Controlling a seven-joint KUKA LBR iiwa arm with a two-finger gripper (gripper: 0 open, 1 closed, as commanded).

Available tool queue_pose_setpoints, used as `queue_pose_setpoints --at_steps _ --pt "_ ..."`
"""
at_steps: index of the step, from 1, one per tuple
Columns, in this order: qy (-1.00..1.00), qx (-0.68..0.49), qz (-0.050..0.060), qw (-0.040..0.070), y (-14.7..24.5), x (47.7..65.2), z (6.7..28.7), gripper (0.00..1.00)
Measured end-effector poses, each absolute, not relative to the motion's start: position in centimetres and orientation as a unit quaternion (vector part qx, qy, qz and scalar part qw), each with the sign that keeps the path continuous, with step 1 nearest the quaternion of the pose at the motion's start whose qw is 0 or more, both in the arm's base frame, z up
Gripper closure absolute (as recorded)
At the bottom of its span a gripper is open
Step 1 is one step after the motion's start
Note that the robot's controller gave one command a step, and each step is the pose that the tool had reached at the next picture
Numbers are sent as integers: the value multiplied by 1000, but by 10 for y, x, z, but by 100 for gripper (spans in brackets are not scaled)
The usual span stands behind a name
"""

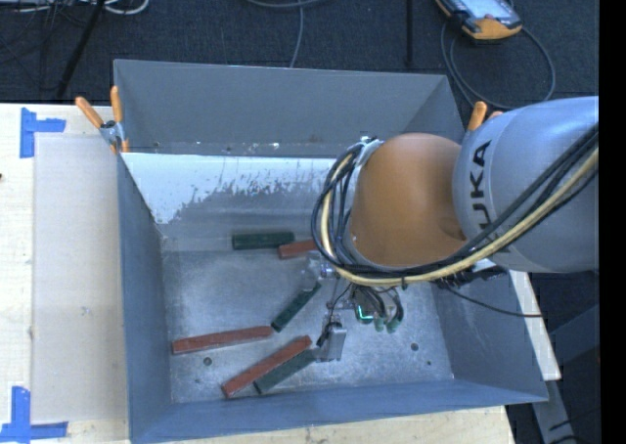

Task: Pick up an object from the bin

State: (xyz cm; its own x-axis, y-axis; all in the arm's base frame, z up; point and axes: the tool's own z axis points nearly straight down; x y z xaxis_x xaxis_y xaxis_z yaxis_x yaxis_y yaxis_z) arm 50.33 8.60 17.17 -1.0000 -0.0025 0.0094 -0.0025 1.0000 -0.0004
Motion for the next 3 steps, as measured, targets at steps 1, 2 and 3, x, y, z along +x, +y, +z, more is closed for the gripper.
queue_pose_setpoints --at_steps 1,2,3 --pt "-1000 0 0 1 86 505 175 0" --pt "-1000 25 0 -3 109 513 132 0" --pt "-997 78 -1 0 101 498 77 0"
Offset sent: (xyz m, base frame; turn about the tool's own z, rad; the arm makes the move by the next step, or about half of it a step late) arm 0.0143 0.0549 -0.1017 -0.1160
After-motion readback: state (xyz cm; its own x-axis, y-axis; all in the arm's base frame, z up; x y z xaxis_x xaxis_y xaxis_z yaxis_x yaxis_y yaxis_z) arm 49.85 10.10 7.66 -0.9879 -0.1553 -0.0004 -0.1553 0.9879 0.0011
